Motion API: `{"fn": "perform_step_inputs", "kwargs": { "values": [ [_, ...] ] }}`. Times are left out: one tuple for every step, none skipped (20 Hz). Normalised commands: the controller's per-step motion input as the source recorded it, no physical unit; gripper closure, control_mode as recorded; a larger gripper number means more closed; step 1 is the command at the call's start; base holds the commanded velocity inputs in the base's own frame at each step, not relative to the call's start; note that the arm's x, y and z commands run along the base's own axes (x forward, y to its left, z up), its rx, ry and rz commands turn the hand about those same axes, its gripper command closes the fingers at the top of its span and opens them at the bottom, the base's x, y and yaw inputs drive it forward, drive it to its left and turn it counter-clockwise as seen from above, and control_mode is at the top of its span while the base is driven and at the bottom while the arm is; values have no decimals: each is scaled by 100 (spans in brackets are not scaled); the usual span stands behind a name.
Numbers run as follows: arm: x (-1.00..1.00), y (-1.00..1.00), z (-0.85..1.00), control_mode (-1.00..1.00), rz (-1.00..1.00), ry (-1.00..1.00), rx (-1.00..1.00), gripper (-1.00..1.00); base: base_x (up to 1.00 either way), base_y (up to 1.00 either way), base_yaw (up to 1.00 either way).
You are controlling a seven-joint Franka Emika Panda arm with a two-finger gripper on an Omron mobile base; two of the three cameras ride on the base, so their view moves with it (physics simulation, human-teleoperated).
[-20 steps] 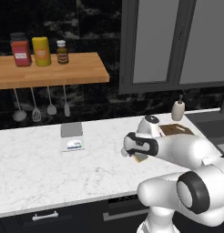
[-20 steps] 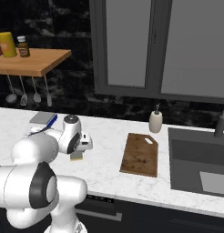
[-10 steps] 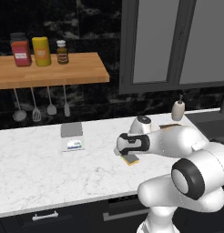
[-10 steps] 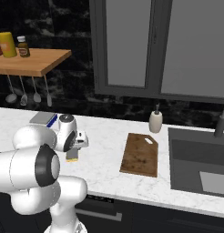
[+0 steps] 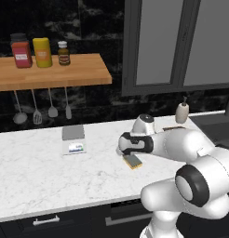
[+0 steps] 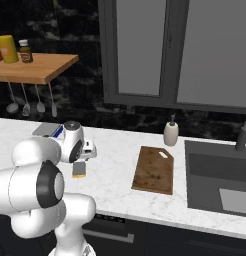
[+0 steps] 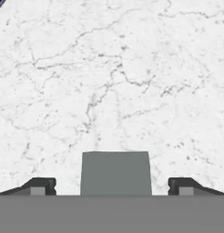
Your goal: Pick up the sponge from the counter and clean the cutting board by briefly scrubbing or pressing down on the cutting board. Once finished, release the sponge.
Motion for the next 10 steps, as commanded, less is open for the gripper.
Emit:
{"fn": "perform_step_inputs", "kwargs": {
  "values": [
    [-51, 0, 34, -100, 0, -14, 0, -100, 0, 0, 0],
    [-56, 0, 40, -100, 0, -19, 0, -100, 0, 0, 0],
    [-51, 0, 52, -100, 0, -23, 0, -100, 0, 0, 0],
    [-52, 0, 64, -100, 0, -26, 0, -100, 0, 0, 0],
    [-49, 0, 72, -100, 0, -29, 0, -100, 0, 0, 0],
    [-50, 0, 73, -100, 0, -28, 0, -100, 0, 0, 0],
    [-49, 0, 76, -100, 0, -29, 0, -100, 0, 0, 0],
    [-56, 0, 71, -100, 0, -28, 0, -100, 0, 0, 0],
    [-61, -4, 77, -100, 0, -28, 0, -100, 0, 0, 0],
    [-74, -4, 57, -100, 0, -28, 0, -100, 0, 0, 0]
  ]
}}
